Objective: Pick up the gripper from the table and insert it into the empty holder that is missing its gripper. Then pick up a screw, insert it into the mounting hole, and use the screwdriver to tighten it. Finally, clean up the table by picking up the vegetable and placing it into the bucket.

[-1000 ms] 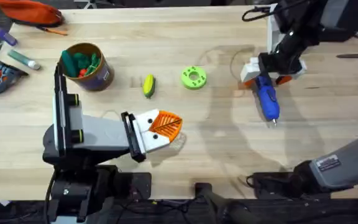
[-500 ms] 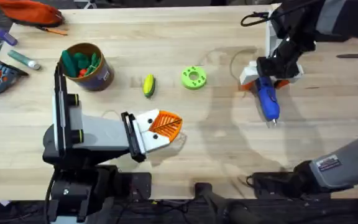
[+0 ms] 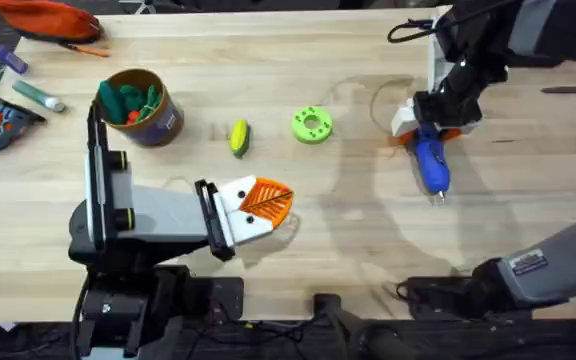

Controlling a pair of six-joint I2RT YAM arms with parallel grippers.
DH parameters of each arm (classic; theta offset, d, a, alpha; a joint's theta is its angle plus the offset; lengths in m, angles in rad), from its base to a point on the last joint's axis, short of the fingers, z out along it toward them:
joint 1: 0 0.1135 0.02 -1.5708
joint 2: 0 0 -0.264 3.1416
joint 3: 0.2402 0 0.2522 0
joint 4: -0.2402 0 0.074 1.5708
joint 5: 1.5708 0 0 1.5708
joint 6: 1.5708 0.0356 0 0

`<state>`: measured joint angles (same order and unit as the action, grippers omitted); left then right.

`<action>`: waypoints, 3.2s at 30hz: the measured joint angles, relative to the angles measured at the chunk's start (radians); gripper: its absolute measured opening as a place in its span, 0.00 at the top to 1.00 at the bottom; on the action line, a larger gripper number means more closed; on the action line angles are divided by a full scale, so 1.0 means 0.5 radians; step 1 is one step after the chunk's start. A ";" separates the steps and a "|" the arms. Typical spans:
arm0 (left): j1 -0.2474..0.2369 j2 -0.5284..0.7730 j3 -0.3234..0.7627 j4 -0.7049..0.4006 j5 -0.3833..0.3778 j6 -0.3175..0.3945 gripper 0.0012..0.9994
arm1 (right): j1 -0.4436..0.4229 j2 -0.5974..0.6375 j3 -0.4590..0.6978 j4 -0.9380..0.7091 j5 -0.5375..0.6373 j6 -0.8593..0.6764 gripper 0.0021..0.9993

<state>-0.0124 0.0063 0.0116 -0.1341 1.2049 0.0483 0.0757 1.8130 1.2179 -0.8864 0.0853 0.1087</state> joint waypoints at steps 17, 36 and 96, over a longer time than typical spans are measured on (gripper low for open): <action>0.000 0.000 0.000 0.000 0.000 0.000 0.99 | -0.001 0.000 -0.003 0.003 0.020 0.000 0.68; 0.000 0.000 0.000 0.000 0.000 0.000 0.99 | -0.001 0.000 -0.008 0.010 0.031 0.000 0.80; 0.000 0.000 0.000 0.000 0.000 0.000 0.99 | 0.696 -1.866 0.024 0.581 -0.180 -0.009 0.84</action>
<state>-0.0124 0.0063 0.0116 -0.1341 1.2049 0.0483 0.4237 0.8802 1.2301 -0.5957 -0.0049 0.1044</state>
